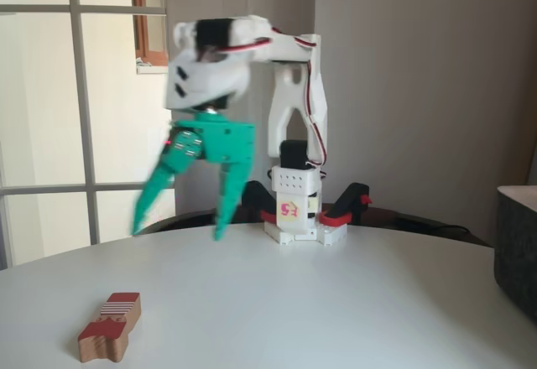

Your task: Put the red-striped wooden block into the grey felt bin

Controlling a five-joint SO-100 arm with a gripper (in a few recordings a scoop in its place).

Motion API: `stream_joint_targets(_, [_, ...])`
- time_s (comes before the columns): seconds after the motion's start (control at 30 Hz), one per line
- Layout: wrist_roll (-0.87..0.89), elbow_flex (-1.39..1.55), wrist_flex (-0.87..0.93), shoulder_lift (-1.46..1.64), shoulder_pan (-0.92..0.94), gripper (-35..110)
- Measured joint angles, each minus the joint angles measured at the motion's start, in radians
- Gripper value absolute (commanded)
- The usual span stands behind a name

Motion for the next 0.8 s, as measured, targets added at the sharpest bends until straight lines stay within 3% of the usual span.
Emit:
stream_joint_targets(0.23, [0.040,-0.215,-0.008,-0.181,0.051,38])
stream_joint_targets(0.8, [0.041,-0.244,-0.100,-0.377,0.075,39])
